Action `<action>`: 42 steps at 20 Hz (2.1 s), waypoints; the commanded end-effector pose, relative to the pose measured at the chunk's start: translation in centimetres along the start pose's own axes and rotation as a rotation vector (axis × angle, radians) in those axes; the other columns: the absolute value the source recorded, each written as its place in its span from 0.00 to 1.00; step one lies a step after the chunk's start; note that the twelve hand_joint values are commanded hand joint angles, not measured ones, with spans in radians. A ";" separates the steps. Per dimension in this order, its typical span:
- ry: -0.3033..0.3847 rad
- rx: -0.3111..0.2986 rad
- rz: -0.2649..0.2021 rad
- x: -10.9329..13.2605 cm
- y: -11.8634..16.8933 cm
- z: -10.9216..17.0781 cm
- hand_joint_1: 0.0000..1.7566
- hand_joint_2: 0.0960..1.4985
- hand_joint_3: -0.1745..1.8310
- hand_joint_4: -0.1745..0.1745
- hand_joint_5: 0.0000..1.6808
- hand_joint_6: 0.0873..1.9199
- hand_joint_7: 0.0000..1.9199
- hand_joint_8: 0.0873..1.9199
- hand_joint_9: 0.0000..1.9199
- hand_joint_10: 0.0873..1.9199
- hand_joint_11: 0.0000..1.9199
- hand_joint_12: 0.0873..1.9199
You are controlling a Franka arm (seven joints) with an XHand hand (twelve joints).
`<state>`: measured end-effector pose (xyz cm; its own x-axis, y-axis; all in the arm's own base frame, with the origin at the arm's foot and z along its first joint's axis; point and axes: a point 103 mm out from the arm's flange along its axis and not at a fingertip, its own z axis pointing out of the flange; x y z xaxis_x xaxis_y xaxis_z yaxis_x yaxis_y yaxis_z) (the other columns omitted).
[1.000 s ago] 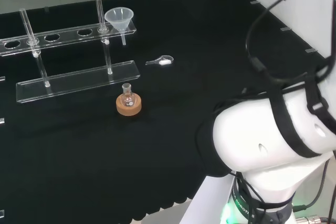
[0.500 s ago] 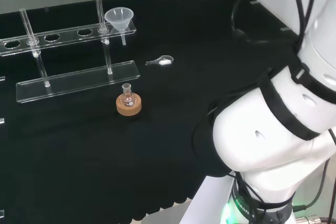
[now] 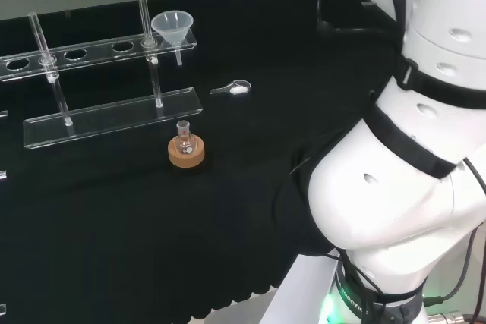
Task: Pick up the funnel from the transparent funnel stand.
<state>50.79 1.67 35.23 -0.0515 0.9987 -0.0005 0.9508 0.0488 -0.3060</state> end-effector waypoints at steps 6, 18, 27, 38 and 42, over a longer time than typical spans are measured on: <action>-0.117 0.169 -0.061 8.0 4.0 1.4 0.24 0.55 0.21 0.52 0.12 0.00 0.02 0.21 0.09 0.33 0.06 0.71; -0.102 0.242 -0.024 5.7 5.6 2.2 0.30 0.48 0.19 0.50 0.08 0.00 0.00 0.21 0.09 0.35 0.08 0.72; -0.144 0.250 -0.032 6.7 6.6 2.8 0.34 0.45 0.19 0.50 0.04 0.00 0.00 0.15 0.06 0.39 0.11 0.71; -0.134 0.281 -0.081 8.0 7.9 3.6 0.36 0.43 0.18 0.51 0.03 0.00 0.00 0.13 0.06 0.40 0.14 0.72; -0.153 0.288 -0.091 7.7 8.0 4.1 0.36 0.43 0.19 0.51 0.03 0.00 0.00 0.14 0.06 0.40 0.15 0.71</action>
<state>56.80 9.95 29.35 -0.1813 0.9790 -0.0934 0.8232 0.0991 -0.5590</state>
